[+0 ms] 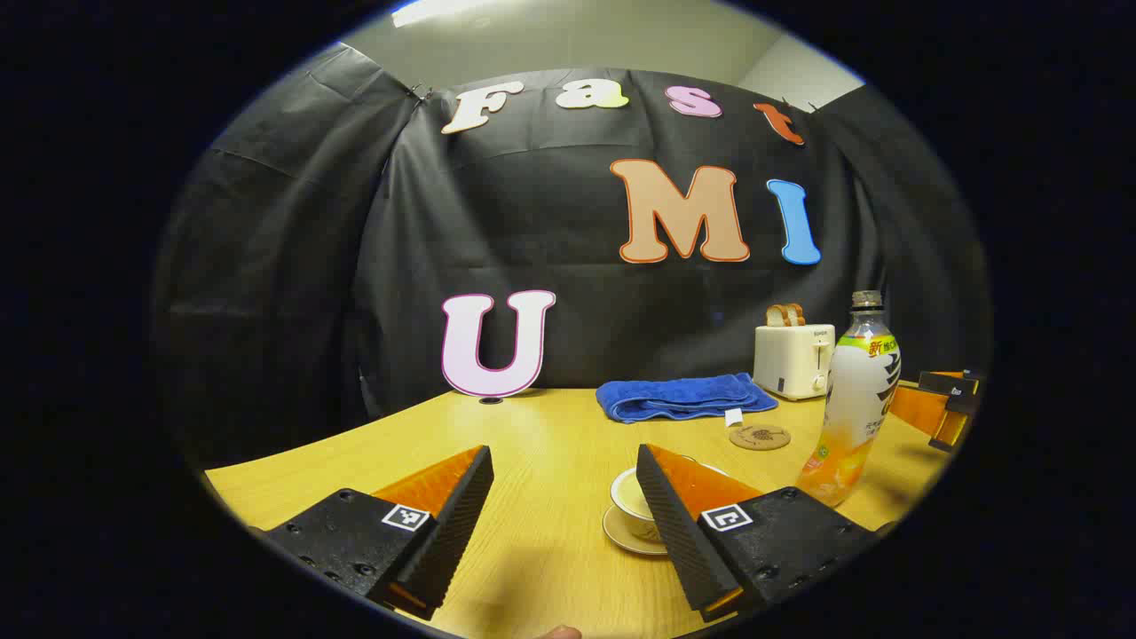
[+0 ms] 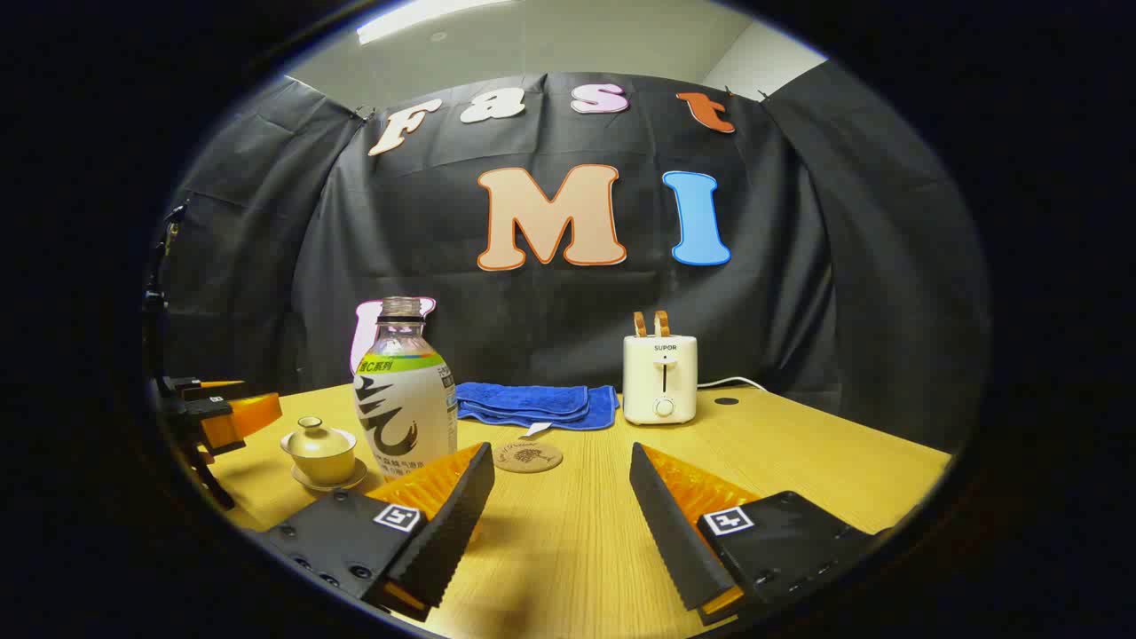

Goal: Open the teacup lid with one hand, grasp the water bottle and pour water into the teacup with the other hand; after pouring, place the water bottle on the coaster and then close the teacup lid.

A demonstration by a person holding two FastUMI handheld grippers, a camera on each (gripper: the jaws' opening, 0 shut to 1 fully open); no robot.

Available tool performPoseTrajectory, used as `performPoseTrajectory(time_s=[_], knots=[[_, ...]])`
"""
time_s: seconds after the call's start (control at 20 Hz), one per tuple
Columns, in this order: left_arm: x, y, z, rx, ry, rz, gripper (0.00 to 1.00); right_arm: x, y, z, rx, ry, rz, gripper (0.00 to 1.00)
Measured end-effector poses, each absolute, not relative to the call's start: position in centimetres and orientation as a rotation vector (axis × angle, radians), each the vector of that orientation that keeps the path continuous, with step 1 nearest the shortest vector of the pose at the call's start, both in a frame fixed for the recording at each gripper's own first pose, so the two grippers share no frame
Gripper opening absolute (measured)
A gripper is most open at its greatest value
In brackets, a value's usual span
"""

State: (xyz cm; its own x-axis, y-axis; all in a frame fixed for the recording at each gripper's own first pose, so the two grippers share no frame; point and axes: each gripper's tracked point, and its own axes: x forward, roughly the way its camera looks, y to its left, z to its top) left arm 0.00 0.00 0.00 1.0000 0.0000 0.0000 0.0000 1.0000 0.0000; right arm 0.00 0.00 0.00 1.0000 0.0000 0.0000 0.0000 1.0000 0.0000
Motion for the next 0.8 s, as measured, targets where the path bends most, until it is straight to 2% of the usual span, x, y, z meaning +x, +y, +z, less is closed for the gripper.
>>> performPoseTrajectory(time_s=[0.1, 0.2, 0.25, 0.3, 0.6, 0.7, 0.75, 0.8], knots=[[-0.1, -0.7, 0.0, -0.002, 0.0, -0.023, 0.94, 0.1, 0.1, -0.1, 0.001, 0.003, 0.001, 1.0], [0.1, -2.0, 0.1, -0.003, -0.006, -0.085, 0.94, 0.2, 0.2, -0.1, 0.001, 0.002, 0.003, 0.94], [0.3, -1.9, -0.1, -0.003, -0.002, -0.088, 0.94, 0.2, 0.2, -0.1, -0.001, 0.003, 0.004, 0.98], [0.4, -1.6, 0.1, -0.003, -0.005, -0.082, 0.95, 0.2, 0.1, -0.2, 0.001, 0.003, 0.004, 0.94], [0.2, -0.1, -0.1, 0.0, 0.0, -0.006, 0.96, 0.3, 0.1, -0.1, 0.002, 0.005, 0.004, 0.94], [0.3, 0.0, -0.1, 0.0, -0.001, 0.003, 0.96, 0.3, 0.1, -0.1, 0.001, 0.002, 0.004, 1.0], [0.3, 0.2, -0.1, 0.0, 0.0, 0.01, 0.96, 0.3, 0.1, -0.1, 0.002, 0.005, 0.004, 0.94], [0.2, 0.4, -0.2, 0.001, 0.0, 0.021, 0.96, 0.3, 0.2, -0.2, 0.004, 0.008, 0.003, 0.94]])
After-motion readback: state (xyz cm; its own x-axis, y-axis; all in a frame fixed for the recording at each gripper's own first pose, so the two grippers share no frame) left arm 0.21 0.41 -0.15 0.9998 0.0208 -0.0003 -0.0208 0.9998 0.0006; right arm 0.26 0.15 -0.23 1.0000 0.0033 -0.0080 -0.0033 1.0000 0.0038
